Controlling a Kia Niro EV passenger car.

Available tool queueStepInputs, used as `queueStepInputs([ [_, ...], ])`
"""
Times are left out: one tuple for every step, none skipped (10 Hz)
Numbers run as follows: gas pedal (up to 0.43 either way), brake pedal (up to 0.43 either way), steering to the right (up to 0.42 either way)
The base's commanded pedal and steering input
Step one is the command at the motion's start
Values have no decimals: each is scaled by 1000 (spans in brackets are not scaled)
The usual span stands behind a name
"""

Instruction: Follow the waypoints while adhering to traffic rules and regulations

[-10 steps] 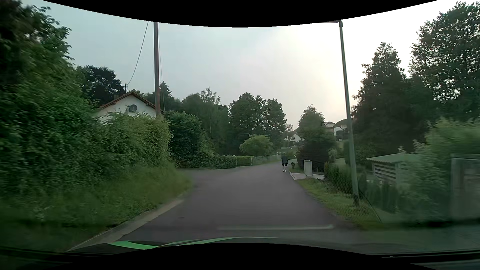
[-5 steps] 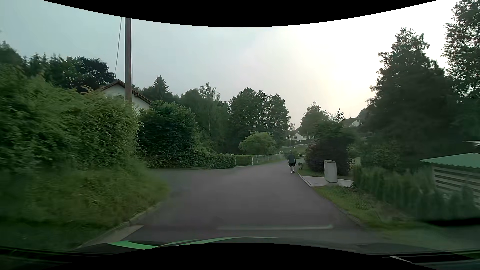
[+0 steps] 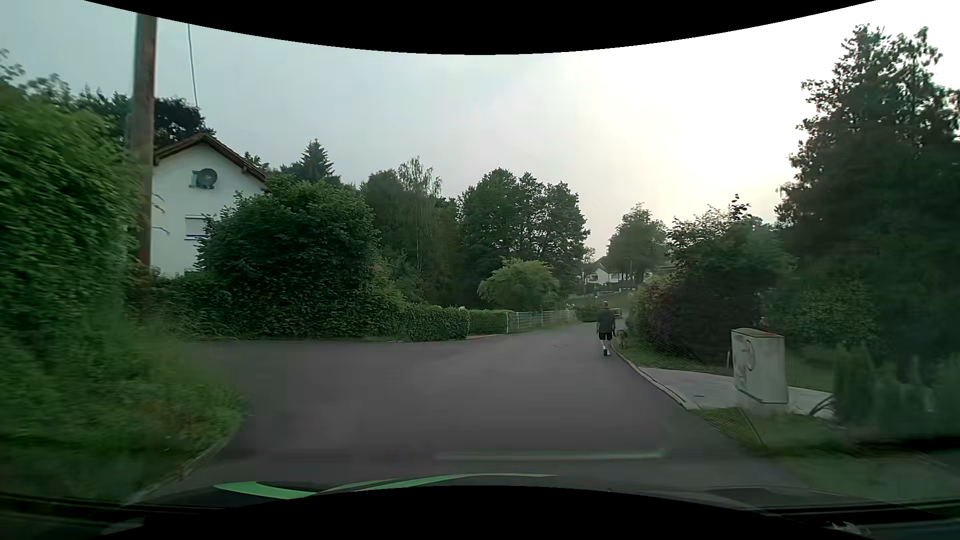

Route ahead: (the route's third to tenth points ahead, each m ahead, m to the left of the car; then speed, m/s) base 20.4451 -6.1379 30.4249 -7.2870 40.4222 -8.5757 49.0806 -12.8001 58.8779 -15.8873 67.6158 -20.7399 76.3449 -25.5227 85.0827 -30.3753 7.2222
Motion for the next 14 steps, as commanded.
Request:
queueStepInputs([
  [0,0,-4],
  [0,0,-4],
  [0,0,-4],
  [0,0,-3],
  [0,0,-3],
  [0,0,-1],
  [0,0,0],
  [0,0,0],
  [0,0,0],
  [0,0,2],
  [0,0,6],
  [0,0,12],
  [0,0,19],
  [0,0,26],
])
